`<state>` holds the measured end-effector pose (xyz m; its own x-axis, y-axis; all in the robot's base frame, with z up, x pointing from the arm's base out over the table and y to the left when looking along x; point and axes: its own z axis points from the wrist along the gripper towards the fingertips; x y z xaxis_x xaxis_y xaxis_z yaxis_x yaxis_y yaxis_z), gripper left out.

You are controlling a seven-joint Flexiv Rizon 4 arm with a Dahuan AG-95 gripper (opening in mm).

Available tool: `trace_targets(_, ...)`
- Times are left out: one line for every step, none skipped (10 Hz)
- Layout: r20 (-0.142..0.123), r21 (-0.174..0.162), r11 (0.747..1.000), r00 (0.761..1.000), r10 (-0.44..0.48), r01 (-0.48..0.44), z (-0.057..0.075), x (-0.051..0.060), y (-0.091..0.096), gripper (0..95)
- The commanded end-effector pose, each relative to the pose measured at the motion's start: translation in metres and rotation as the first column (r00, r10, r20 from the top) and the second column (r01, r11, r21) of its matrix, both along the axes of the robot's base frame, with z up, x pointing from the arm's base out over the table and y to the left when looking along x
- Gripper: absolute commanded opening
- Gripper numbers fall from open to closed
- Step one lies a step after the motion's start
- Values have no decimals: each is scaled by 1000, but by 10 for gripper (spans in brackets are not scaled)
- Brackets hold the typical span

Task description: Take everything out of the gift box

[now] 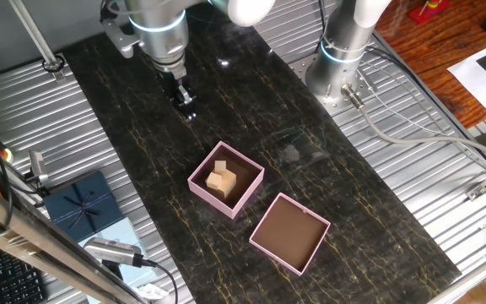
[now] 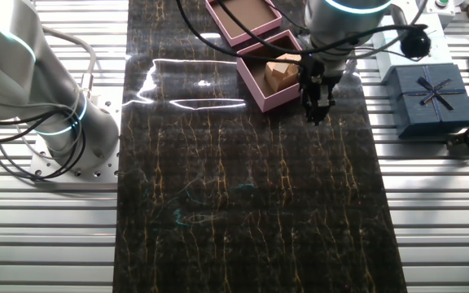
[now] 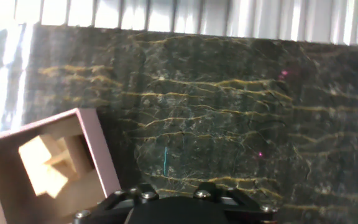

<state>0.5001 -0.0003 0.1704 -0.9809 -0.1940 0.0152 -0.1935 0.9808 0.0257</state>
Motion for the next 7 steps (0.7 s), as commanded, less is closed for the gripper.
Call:
trace_targets(-9,6,998,998,66,-66,0,0,0,0)
trace_targets(-9,5,998,998,61,-61,0,0,0,0)
trace_targets(-11,-4,999,999,53,-53,1,0,0,0)
trace_targets(-12,-4,999,999,51,-51,1,0,0,0)
trace_targets(-11,-4,999,999,48,-48,1,0,0,0)
trace_targets(-11,-4,999,999,38,-38,1,0,0,0)
trace_targets(-11,-5,1000,1000,26,-26,1,0,0,0)
